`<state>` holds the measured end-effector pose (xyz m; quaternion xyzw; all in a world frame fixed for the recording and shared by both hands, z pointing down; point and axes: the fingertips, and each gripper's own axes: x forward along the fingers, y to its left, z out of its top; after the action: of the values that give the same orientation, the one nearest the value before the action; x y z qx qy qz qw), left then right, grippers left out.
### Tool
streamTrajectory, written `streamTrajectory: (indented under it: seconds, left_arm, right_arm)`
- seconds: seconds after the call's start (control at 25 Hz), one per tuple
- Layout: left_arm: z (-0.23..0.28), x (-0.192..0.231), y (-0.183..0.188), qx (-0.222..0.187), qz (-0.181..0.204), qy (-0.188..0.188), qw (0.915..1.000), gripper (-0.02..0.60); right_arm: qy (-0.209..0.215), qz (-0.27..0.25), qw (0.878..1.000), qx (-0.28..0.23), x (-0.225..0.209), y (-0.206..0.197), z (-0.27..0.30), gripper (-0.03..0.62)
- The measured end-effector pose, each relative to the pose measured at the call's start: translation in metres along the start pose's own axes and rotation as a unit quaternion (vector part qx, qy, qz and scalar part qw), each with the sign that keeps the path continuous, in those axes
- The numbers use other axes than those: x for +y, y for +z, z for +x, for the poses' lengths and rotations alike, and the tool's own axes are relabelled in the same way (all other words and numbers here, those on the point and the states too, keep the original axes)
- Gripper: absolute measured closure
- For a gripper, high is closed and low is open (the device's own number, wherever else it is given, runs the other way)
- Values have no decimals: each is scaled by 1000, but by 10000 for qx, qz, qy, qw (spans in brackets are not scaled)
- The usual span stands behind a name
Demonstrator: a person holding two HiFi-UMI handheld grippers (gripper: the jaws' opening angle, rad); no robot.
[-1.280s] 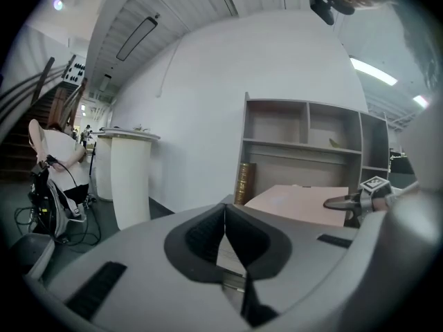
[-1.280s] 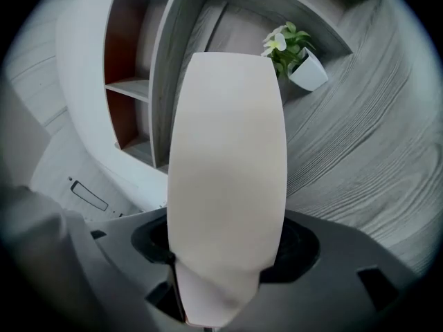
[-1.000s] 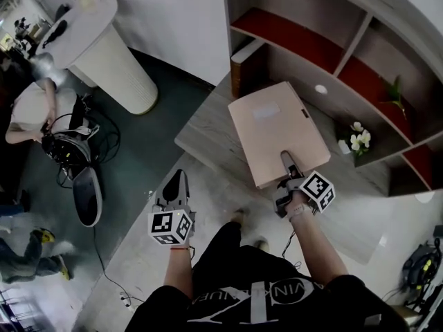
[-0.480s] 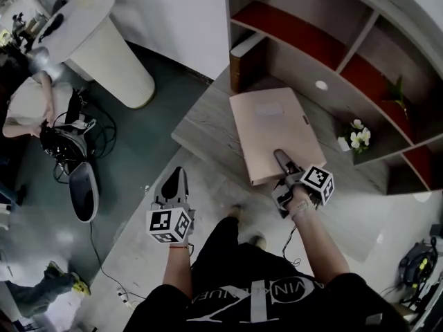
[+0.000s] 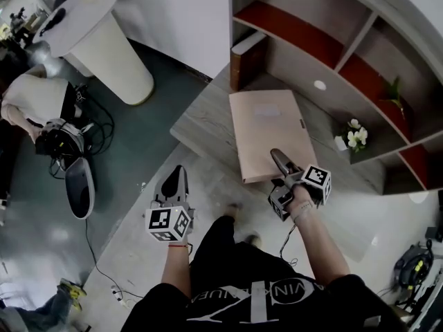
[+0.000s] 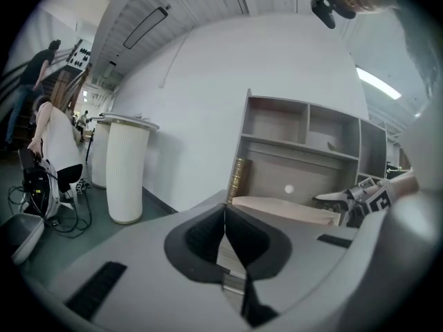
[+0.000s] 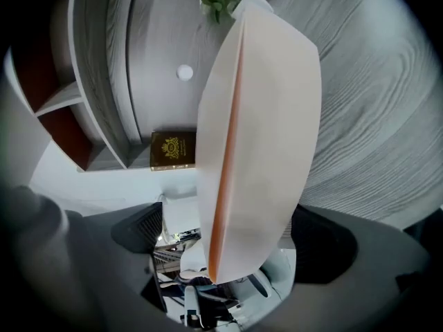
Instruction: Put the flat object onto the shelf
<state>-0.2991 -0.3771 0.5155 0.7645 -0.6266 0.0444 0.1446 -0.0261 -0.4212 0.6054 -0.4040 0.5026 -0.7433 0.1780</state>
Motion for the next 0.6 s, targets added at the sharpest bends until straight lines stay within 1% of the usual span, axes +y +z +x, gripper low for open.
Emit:
streamTrajectory:
  seconds: [0.12, 0.16, 0.2, 0.28, 0.52, 0.56, 0.6]
  left_arm:
    - [-3, -1, 1, -34, -9, -7, 10000, 575]
    - [-4, -1, 2, -43, -12, -13, 10000, 575]
    - [-5, -1, 2, -49, -14, -22, 10000, 575]
    - [-6, -3, 2, -55, -14, -43, 10000, 575]
    - [-3, -13, 4, -92, -2, -176, 9998, 575]
    - [-2, -15, 4, -96, 2, -205, 9997, 575]
    - [-1, -17, 5, -101, 8, -236, 9997, 575]
  right_arm:
    - [6, 212, 9998, -15, -4, -5, -5, 26]
    - [0, 254, 9997, -18, -7, -6, -6, 11]
    - [-1, 292, 9996, -26, -10, -7, -8, 26]
    - [38, 340, 9994, -49, -11, -9, -12, 29]
    - [203, 237, 9994, -149, -1, -9, -26, 44]
    - [214, 176, 9995, -166, 1, -9, -29, 53]
    - [225, 106, 9995, -182, 3, -8, -33, 81]
